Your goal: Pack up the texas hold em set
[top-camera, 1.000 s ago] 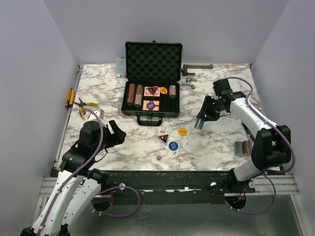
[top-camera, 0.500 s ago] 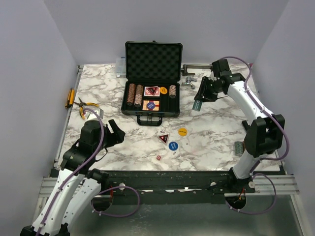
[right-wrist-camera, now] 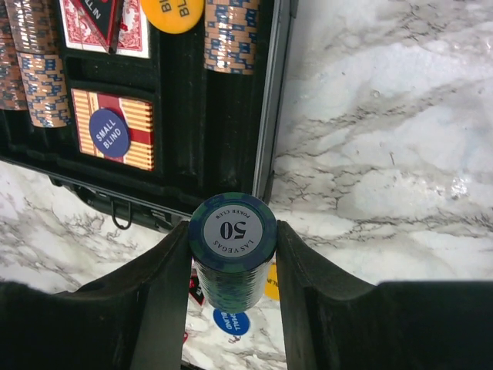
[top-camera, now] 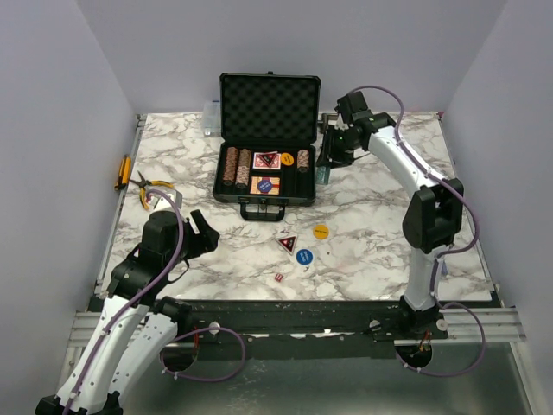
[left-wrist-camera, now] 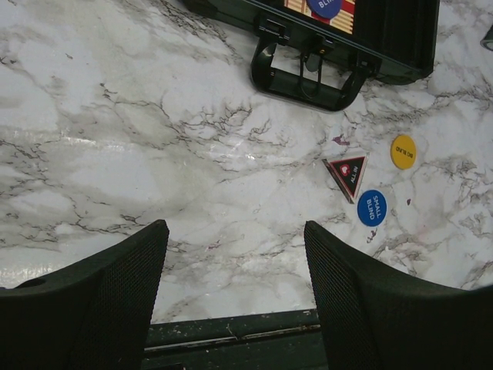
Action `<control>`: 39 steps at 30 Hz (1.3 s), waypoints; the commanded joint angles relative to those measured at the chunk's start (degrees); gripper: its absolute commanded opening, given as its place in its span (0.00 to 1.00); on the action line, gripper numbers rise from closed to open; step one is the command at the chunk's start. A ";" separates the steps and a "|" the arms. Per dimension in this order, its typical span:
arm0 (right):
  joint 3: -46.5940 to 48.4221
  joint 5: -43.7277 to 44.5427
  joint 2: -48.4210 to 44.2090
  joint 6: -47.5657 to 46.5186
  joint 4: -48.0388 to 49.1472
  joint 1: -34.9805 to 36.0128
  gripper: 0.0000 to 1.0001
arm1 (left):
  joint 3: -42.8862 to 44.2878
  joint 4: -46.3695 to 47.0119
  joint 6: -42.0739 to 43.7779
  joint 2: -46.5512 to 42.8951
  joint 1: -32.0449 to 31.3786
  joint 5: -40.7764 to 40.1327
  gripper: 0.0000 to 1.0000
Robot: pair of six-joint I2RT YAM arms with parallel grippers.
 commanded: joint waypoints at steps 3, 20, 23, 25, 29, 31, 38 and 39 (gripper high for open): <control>8.23 0.31 5.29 -1.58 -2.94 1.92 0.01 | -0.88 -0.34 -0.21 -0.01 -0.34 -1.26 0.71; 17.78 5.85 16.19 -0.60 -4.58 6.42 0.01 | -0.93 -0.38 -0.30 -0.33 -0.32 -1.35 0.71; 18.02 6.15 17.19 -0.61 -4.34 6.74 0.01 | -0.94 -0.39 -0.25 -0.37 -0.30 -1.35 0.71; 17.96 6.42 17.71 -0.71 -4.15 7.04 0.01 | -0.89 -0.38 -0.21 -0.28 -0.30 -1.27 0.71; 17.38 7.46 18.60 -1.02 -4.08 7.82 0.01 | -0.93 -0.37 -0.21 -0.25 -0.32 -1.18 0.71; 16.64 8.01 18.71 -1.34 -3.82 8.22 0.01 | -0.92 -0.32 -0.21 -0.20 -0.34 -1.14 0.71; 14.08 9.32 18.56 -1.75 -3.12 9.37 0.01 | -0.90 -0.30 -0.21 -0.12 -0.25 -1.00 0.71; 13.84 9.49 18.56 -1.88 -3.17 9.51 0.01 | -0.93 -0.30 -0.21 -0.11 -0.25 -0.99 0.71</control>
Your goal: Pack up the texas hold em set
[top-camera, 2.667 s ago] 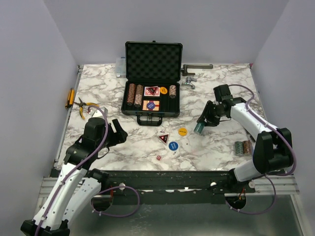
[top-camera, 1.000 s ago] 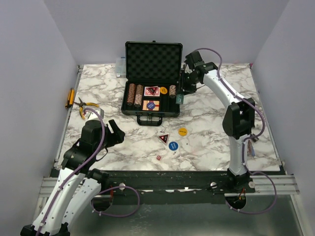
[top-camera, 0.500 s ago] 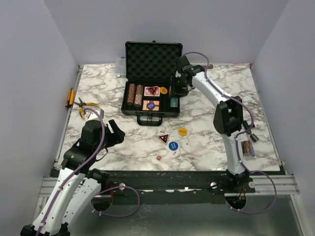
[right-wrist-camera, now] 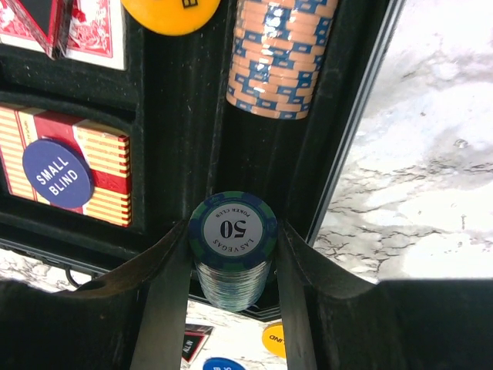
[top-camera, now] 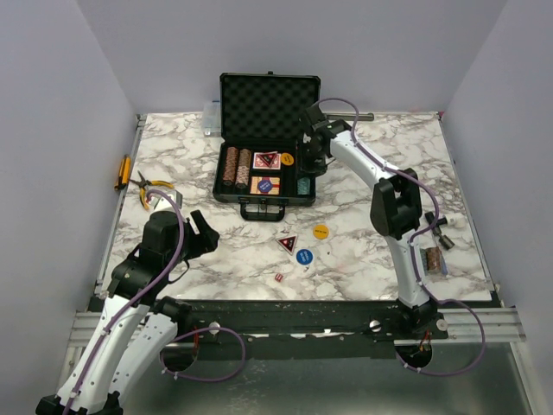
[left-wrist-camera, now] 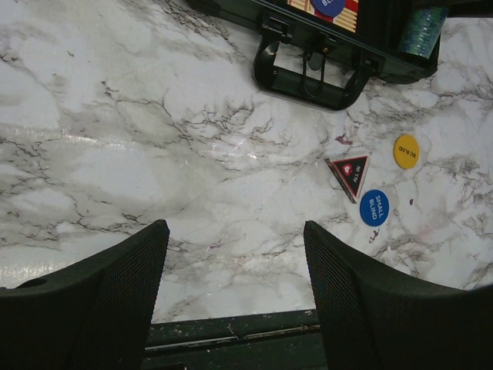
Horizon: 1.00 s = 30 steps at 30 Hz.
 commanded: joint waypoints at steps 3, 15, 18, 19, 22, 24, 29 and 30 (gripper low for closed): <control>-1.86 2.16 0.07 -0.69 0.67 1.15 0.01 | -0.62 -0.27 -0.08 -0.10 -0.25 -0.80 0.71; -6.10 2.10 -0.85 -0.70 0.73 2.47 0.11 | -0.59 -0.28 -0.15 -0.27 -0.25 -0.66 0.71; -6.83 3.52 -1.02 -0.47 0.58 2.59 0.19 | -0.62 -0.26 -0.16 -0.32 -0.25 -0.75 0.71; -6.96 3.95 -1.11 -0.40 0.67 2.67 0.19 | -0.61 -0.32 -0.16 -0.38 -0.25 -0.76 0.71; -7.02 4.76 -1.23 -0.34 0.41 2.68 0.19 | -0.63 -0.27 -0.16 -0.40 -0.25 -0.76 0.71; -6.95 5.29 -1.27 -0.28 0.04 2.66 0.19 | -0.58 -0.27 -0.16 -0.47 -0.25 -0.76 0.71; -7.40 6.77 -1.81 0.20 -0.35 2.67 0.21 | -0.61 -0.30 -0.16 -0.57 -0.25 -0.85 0.71; -7.66 6.96 -1.98 0.21 -0.32 2.64 0.21 | -0.58 -0.27 -0.14 -0.54 -0.17 -0.80 0.71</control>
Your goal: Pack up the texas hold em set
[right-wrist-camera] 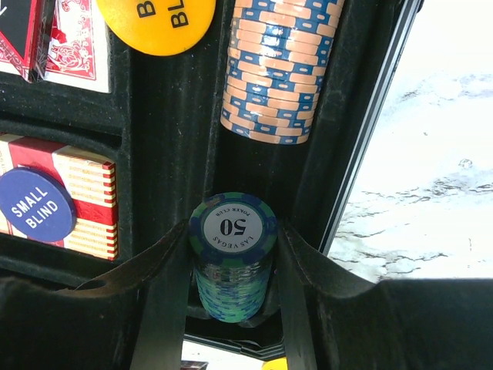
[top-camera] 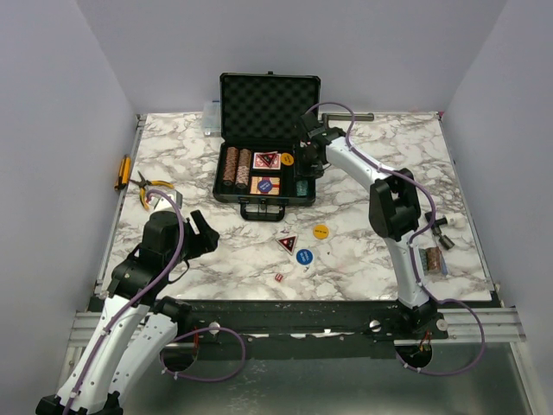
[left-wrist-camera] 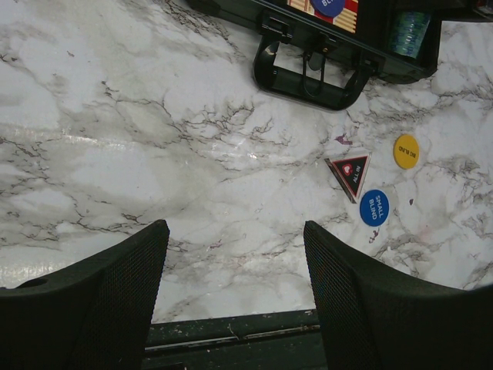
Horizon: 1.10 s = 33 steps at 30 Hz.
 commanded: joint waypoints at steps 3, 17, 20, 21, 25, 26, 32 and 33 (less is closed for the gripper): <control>-2.87 2.87 -2.34 -0.26 -6.80 0.86 0.22 | -0.55 -0.27 -0.16 -0.67 -0.17 -0.83 0.71; -5.63 5.29 -5.45 0.57 -7.60 0.88 0.55 | -0.53 -0.27 -0.12 -1.40 1.05 -0.47 0.71; -6.20 5.86 -5.98 0.56 -7.78 0.89 0.69 | -0.49 -0.28 -0.08 -1.53 1.42 -0.38 0.71; -6.29 5.88 -6.12 0.57 -7.90 0.87 0.71 | -0.50 -0.27 -0.08 -1.63 1.48 -0.39 0.70; -6.21 6.11 -7.19 1.02 -8.35 0.88 0.72 | -0.50 -0.30 -0.08 -1.79 2.05 -0.30 0.70; -6.13 5.98 -7.67 1.12 -8.33 0.88 0.72 | -0.54 -0.28 -0.07 -1.86 2.35 -0.22 0.70; -5.04 5.00 -10.73 -0.49 -6.04 0.96 0.72 | -0.56 -0.10 0.14 -2.19 3.25 0.31 0.70; -4.70 5.32 -10.97 -1.06 -5.65 0.91 0.72 | -0.57 -0.10 0.10 -2.19 3.34 0.32 0.70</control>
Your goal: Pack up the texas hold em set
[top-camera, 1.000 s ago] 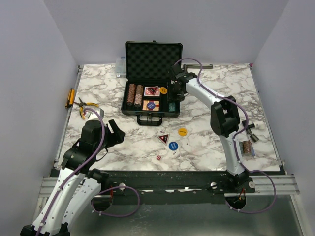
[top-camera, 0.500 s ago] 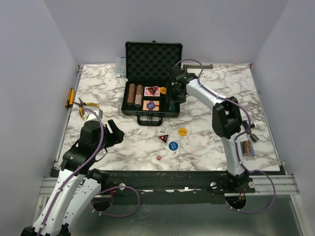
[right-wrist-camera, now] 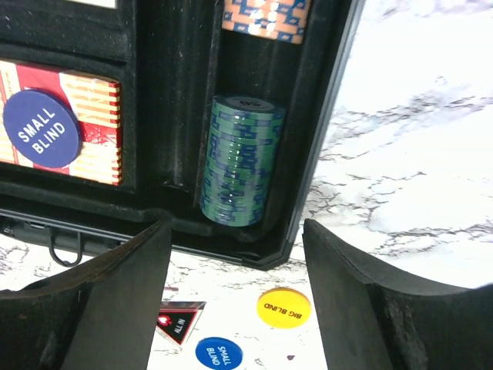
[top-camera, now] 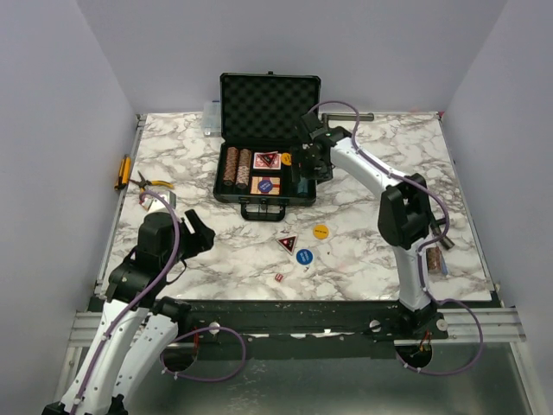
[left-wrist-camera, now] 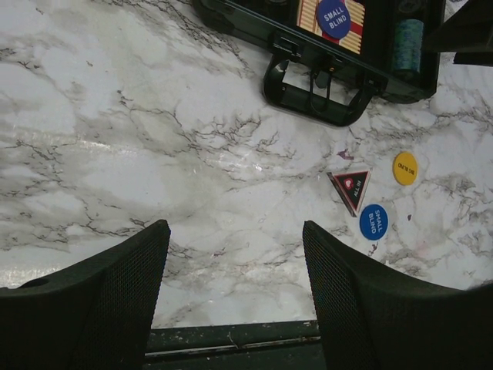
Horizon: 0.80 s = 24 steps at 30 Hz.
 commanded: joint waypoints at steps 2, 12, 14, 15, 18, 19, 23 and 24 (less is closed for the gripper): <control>1.47 3.93 -3.65 -3.96 -1.05 -0.64 0.72 | -0.57 -0.03 0.12 -0.85 0.87 0.40 0.70; -2.66 9.50 -5.15 -19.72 14.01 2.49 0.70 | -0.69 0.01 0.12 -0.92 1.41 0.01 0.67; -6.69 10.08 -6.75 -23.39 20.26 3.65 0.70 | -0.76 0.04 0.10 -1.00 1.41 -0.08 0.67; -7.40 10.32 -6.95 -25.12 22.30 4.11 0.70 | -0.80 0.05 0.10 -1.02 1.41 -0.08 0.67; -5.29 10.48 -4.55 -28.91 23.89 5.36 0.70 | -0.82 0.06 0.10 -0.95 1.41 0.00 0.66; -4.20 10.39 -3.56 -29.86 23.68 5.59 0.70 | -0.86 0.05 0.14 -0.83 1.41 0.04 0.66; 1.41 10.90 0.66 -30.38 22.38 6.20 0.70 | -0.89 0.13 0.19 -0.68 1.41 0.10 0.66; 2.53 11.04 1.52 -29.50 21.88 6.17 0.70 | -0.87 0.14 0.19 -0.66 1.41 -0.05 0.66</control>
